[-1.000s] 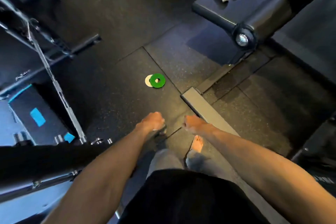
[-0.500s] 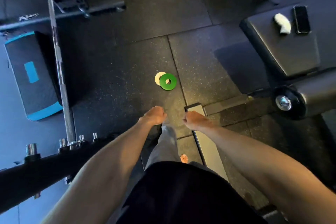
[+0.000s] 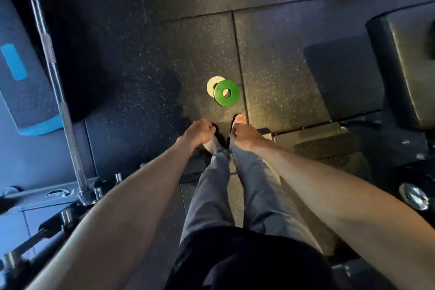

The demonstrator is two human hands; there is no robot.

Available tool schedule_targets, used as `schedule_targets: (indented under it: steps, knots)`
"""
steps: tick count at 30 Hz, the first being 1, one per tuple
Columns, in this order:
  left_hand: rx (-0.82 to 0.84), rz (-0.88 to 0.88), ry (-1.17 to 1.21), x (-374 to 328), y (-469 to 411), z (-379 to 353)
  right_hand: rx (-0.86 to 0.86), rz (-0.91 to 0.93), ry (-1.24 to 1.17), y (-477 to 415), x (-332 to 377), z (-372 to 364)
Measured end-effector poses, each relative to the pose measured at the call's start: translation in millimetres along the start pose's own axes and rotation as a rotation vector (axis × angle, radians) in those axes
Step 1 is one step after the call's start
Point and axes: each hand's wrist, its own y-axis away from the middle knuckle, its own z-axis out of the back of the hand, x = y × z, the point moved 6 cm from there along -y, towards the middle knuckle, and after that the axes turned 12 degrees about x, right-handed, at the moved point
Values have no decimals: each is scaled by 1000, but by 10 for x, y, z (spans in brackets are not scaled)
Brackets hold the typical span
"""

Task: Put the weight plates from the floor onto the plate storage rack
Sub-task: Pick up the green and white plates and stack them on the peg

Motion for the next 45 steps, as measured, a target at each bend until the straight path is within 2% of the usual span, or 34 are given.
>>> schedule_targets:
  steps: [5, 8, 10, 12, 15, 18, 22, 24, 28, 32, 34, 37, 41, 45]
  knots:
    - [33, 68, 41, 178, -1031, 101, 6, -99, 77, -1161, -279, 27]
    - [17, 98, 61, 338, -1849, 132, -58, -186, 166, -2583, -874, -222]
    - [1, 104, 65, 426, -2443, 151, -72, -209, 143, -3229, -1077, -286]
    - [2, 113, 70, 501, -3023, 160, -71, -151, 221, -3277, -809, 20]
    - [-4, 142, 86, 701, -3892, 174, -184, -36, 383, -3733, -646, 239]
    - [-42, 159, 96, 882, -4553, 136, -167, -81, 449, -4332, -744, 147]
    - [-124, 116, 1, 899, -4997, 89, -155, -87, 548, -4891, -967, 17]
    - [-179, 79, -27, 905, -5088, 63, -178, -84, 630, -5020, -1043, -19]
    - [-344, -3, -146, 940, -5165, 85, -402, 71, 714, -5064, -1097, 46]
    - [-544, -82, -575, 801, -5216, 160, -427, 219, 731, -4882, -1296, 106]
    - [-478, -125, -736, 672, -5299, 56, -423, 235, 684, -4760, -1435, 189]
    - [-368, -80, -807, 574, -5392, -121, -440, 199, 559, -4611, -1674, 311]
    - [-368, -35, -888, 467, -5449, -52, -448, 135, 439, -4448, -1978, 372]
    - [-336, -74, -996, 442, -5402, -7, -421, 76, 395, -4327, -2053, 407]
